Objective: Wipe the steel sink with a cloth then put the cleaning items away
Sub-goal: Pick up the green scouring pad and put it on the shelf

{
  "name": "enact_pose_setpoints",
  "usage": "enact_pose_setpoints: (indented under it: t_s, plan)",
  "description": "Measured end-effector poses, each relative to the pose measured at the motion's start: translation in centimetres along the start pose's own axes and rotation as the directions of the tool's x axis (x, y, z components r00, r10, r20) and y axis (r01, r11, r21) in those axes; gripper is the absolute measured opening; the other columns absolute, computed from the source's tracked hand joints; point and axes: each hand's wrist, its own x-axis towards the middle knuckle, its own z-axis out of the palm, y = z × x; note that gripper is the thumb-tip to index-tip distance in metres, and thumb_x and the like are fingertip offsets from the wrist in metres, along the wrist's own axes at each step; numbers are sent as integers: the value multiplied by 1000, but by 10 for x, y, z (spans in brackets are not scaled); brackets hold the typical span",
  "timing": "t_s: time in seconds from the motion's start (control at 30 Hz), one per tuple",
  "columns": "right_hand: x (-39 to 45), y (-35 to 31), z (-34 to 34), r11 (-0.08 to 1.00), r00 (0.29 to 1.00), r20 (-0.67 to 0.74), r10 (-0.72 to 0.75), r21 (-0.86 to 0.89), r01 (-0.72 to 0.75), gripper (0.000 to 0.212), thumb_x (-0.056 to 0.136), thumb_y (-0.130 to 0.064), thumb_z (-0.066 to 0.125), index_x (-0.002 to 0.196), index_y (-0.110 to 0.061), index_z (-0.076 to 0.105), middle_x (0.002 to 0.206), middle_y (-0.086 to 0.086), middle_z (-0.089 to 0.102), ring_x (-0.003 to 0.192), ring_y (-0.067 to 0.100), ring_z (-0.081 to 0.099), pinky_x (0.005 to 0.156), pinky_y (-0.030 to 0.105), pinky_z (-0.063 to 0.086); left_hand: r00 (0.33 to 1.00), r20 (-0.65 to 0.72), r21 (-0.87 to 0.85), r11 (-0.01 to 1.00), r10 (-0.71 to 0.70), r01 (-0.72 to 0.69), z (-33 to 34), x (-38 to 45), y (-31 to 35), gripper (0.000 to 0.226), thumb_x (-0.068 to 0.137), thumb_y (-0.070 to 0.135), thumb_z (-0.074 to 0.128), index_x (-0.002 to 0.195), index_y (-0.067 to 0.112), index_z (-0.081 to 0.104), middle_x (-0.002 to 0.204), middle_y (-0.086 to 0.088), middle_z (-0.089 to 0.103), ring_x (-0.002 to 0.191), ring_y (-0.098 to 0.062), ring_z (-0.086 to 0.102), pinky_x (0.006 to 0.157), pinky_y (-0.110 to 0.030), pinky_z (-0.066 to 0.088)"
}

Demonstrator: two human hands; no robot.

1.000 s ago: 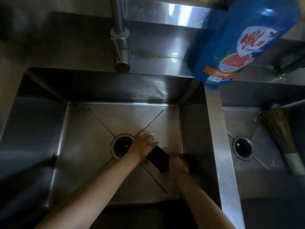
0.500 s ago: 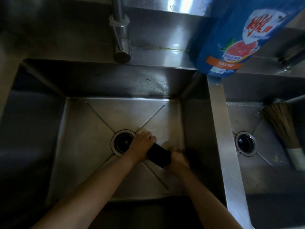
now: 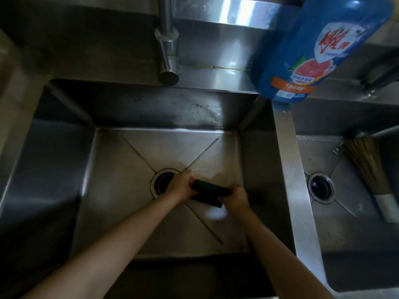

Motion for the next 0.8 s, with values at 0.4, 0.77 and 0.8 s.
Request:
enact_pose_setpoints:
  t_s: [0.4,0.77,0.8]
  plan:
    - [-29,-80,-16,960,993,-114,-44,269,73,28,75,-7,77,98,-8,61,95,7,64,90,18,61,66,19,47,951,-265,-253,963,-158,90,-79,-46,31,27,74,3,75,97,10,63,90,-4,64,82,-15,60,72,-20,44]
    - [-72,-160,-23,923,969,3,-245,307,233,26,75,-1,75,83,-16,56,99,11,68,86,24,66,72,35,58,846,-463,-432,901,-264,44,-144,-121,44,39,76,1,74,114,0,62,106,-11,66,91,-16,61,81,-21,47]
    - [-77,-169,-22,917,963,24,-269,313,248,26,76,0,74,82,-15,55,97,13,67,82,25,64,67,34,56,828,-485,-456,889,-283,37,-149,-129,42,41,76,0,74,115,-1,61,108,-13,66,94,-19,62,83,-23,48]
